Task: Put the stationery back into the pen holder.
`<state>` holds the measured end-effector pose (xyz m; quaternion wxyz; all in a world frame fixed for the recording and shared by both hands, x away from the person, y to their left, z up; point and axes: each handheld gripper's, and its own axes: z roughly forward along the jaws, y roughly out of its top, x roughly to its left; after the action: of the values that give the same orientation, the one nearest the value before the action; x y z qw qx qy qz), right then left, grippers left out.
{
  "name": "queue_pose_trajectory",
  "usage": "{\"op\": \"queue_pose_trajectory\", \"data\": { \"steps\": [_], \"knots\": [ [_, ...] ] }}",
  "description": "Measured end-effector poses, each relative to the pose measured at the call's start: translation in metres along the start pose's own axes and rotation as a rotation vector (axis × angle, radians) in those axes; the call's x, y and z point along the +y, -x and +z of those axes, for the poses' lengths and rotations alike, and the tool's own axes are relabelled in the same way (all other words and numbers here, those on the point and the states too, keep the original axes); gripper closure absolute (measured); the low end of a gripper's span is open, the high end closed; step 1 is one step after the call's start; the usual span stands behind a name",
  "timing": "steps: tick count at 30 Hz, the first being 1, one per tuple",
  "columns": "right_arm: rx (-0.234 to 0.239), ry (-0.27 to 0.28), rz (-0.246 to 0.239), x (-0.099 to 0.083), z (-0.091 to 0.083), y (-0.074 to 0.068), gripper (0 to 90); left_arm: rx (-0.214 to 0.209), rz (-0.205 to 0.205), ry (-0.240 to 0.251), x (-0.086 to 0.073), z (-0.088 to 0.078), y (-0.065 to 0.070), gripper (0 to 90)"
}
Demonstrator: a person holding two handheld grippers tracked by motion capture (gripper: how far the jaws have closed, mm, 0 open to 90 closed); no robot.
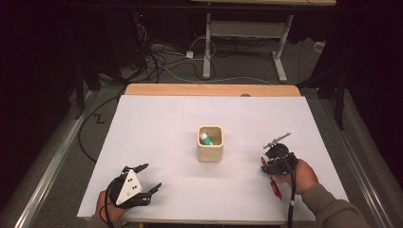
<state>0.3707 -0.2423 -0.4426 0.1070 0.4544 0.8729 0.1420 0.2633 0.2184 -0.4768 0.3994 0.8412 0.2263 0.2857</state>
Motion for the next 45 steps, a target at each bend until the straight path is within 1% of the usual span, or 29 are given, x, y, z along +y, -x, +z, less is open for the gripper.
{"op": "queue_pose_trajectory", "data": {
  "steps": [1, 5, 9, 13, 17, 19, 20, 23, 25, 27, 28, 29, 32, 34, 37, 41, 45],
  "knots": [
    [-0.006, -0.002, -0.004, 0.001, 0.0, -0.001, 69.1, -0.001, 0.0, -0.001, 0.0, 0.0, 0.0, 24.5],
    [-0.011, -0.008, 0.014, 0.002, 0.0, -0.003, 72.4, -0.01, 0.006, -0.005, 0.0, 0.002, 0.001, 24.5],
    [-0.031, 0.022, 0.029, 0.002, 0.0, -0.005, 80.2, -0.026, 0.013, -0.011, 0.001, 0.004, 0.0, 24.5],
    [-0.019, 0.049, 0.035, -0.001, 0.001, -0.004, 80.4, -0.03, 0.012, -0.011, 0.001, 0.006, 0.001, 24.5],
    [-0.001, 0.084, 0.021, -0.001, -0.004, -0.005, 80.5, -0.03, 0.01, -0.013, 0.001, 0.006, 0.001, 24.5],
    [-0.007, 0.121, 0.007, 0.001, -0.01, -0.008, 80.5, -0.029, 0.013, -0.017, 0.001, 0.006, 0.001, 24.5],
    [-0.002, 0.139, 0.004, 0.001, -0.013, -0.009, 80.5, -0.029, 0.013, -0.016, 0.001, 0.005, 0.001, 24.5],
    [-0.025, 0.202, -0.028, 0.002, -0.023, -0.013, 80.5, -0.024, 0.012, -0.016, 0.0, 0.004, 0.0, 24.5],
    [-0.066, 0.243, -0.056, 0.002, -0.027, -0.018, 80.5, -0.021, 0.006, -0.014, 0.0, 0.004, 0.0, 24.5],
    [-0.068, 0.298, -0.071, 0.0, -0.031, -0.021, 80.5, -0.017, 0.005, -0.014, -0.001, 0.003, -0.001, 24.5],
    [-0.076, 0.321, -0.068, -0.001, -0.033, -0.022, 80.5, -0.015, 0.003, -0.013, -0.001, 0.003, -0.001, 24.5],
    [-0.067, 0.352, -0.068, -0.002, -0.035, -0.022, 80.5, -0.014, 0.001, -0.011, -0.001, 0.002, -0.002, 24.5],
    [-0.054, 0.416, -0.056, -0.004, -0.04, -0.022, 80.5, -0.012, 0.004, -0.012, 0.0, 0.002, -0.002, 24.5],
    [-0.047, 0.453, -0.053, -0.006, -0.043, -0.021, 80.5, -0.011, 0.007, -0.013, 0.0, 0.002, -0.002, 24.5],
    [-0.043, 0.503, -0.067, -0.007, -0.047, -0.021, 80.5, -0.008, 0.005, -0.012, 0.0, 0.002, -0.002, 24.5],
    [-0.02, 0.578, -0.054, -0.008, -0.049, -0.019, 80.5, -0.008, 0.003, -0.016, 0.0, 0.002, -0.002, 24.5],
    [-0.009, 0.652, -0.045, -0.007, -0.051, -0.018, 80.5, -0.014, 0.007, -0.022, 0.0, 0.004, -0.001, 24.5]
  ]
}}
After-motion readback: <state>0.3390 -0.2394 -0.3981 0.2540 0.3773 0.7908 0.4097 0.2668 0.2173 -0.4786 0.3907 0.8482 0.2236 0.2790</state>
